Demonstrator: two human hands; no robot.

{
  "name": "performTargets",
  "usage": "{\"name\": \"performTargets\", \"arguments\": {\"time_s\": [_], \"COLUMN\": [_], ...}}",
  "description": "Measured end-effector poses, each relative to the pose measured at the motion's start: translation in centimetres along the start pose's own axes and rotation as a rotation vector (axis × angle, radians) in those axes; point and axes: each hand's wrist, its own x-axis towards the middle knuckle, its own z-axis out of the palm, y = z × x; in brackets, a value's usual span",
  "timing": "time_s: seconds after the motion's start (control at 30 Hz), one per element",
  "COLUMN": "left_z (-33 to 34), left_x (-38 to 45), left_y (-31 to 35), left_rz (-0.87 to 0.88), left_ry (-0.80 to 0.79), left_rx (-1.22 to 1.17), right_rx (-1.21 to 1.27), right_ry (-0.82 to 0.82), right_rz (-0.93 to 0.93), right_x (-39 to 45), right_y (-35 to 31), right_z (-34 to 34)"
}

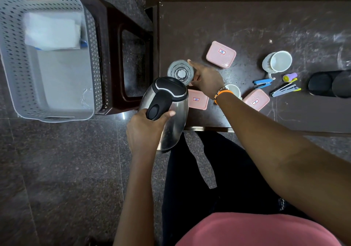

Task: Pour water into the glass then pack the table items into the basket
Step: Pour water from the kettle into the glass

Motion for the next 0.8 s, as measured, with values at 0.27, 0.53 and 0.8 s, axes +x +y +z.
{"name": "performTargets", "arguments": {"time_s": [0.27, 0.53, 0.8], "left_z": [-0.10, -0.11, -0.04], "left_x": [-0.17, -0.16, -0.09], "left_y": [0.24, 0.44, 0.39], "left_rz": [0.011, 0.013, 0.010], "left_ry": [0.009, 0.001, -0.010], "left_rx": [0.018, 0.022, 0.003], "right_rx": [0.015, 0.002, 0.080], "right_ry": [-0.008, -0.014, -0.027], "right_rz": [0.002, -0.012, 0.000], "right_x": [0.09, 0.23, 0.34], "right_y": [0.11, 0.22, 0.30], "right_z": [0.09, -0.12, -0.05]}}
